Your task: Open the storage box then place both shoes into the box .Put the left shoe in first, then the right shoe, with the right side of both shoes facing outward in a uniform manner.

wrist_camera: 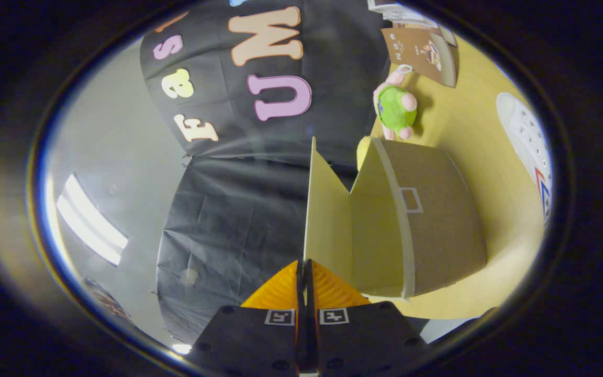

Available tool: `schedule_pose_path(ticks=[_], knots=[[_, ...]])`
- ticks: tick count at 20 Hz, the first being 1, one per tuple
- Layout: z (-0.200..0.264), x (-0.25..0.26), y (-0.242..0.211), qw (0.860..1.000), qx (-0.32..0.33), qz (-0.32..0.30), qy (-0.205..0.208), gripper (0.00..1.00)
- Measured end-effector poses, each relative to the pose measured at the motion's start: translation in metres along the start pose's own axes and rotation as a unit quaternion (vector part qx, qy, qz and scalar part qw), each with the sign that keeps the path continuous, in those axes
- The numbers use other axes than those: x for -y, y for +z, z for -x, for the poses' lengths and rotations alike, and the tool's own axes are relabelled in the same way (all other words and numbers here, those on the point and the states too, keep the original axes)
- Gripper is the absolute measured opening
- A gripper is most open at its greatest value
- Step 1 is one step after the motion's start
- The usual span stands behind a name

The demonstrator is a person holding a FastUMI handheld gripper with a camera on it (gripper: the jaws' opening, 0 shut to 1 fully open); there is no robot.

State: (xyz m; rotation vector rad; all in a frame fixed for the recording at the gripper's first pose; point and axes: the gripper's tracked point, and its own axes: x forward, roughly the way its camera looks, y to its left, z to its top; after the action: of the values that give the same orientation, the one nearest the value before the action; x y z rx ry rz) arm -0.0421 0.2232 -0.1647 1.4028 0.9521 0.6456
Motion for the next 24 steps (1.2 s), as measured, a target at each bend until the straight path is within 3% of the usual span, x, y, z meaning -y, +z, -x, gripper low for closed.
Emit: schedule_pose_path(ticks=[10, 19, 24], knots=[[-0.060, -0.054, -0.031, 0.994, -0.028, 0.099, -0.027, 0.05], [-0.130, -0.085, -0.074, 0.984, -0.077, 0.158, -0.022, 0.05], [-0.159, -0.080, -0.098, 0.978, -0.083, 0.189, -0.029, 0.14]])
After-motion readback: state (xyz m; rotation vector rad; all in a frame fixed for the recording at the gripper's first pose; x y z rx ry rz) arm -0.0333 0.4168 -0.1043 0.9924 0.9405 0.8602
